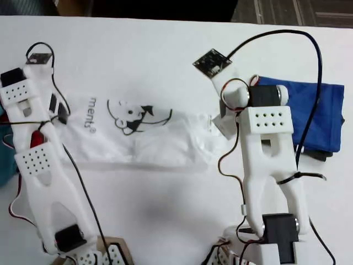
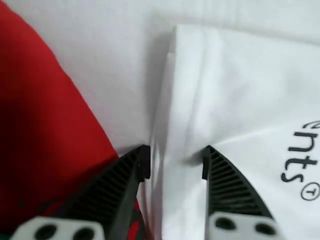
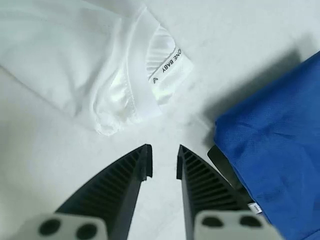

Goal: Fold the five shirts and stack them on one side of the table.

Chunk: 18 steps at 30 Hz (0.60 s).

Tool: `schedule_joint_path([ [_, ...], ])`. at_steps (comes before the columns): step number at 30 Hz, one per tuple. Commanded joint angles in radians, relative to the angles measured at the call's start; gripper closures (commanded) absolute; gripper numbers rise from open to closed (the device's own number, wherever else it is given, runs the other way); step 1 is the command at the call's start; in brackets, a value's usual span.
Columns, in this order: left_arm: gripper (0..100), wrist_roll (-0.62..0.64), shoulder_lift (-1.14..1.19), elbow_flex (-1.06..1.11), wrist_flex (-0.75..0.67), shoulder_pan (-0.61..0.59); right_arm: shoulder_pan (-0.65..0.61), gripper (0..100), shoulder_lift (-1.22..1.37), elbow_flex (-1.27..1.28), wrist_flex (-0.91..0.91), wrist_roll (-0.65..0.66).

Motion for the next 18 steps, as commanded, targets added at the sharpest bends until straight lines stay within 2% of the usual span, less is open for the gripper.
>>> schedule_joint_path([
  [1,81,-0.006,0.014,-0.005,-0.032,-0.037,0.002,90.3,-0.051,-0.006,-0.002,0.005],
  [6,82,-0.032,0.034,-0.001,-0.012,-0.029,0.005,90.3,-0.051,-0.006,-0.002,0.005],
  [8,83,-0.091,0.054,0.001,0.028,0.002,0.01,90.4,-0.054,-0.006,0.01,0.006],
  [11,99,-0.12,0.081,-0.002,0.048,0.032,0.047,90.4,-0.087,-0.002,0.027,0.006],
  [14,98,-0.123,0.078,-0.001,0.048,0.034,0.114,90.4,-0.179,0.06,0.031,0.015],
  [18,98,-0.123,0.058,-0.001,0.048,0.044,0.202,90.4,-0.372,0.295,0.002,0.112],
])
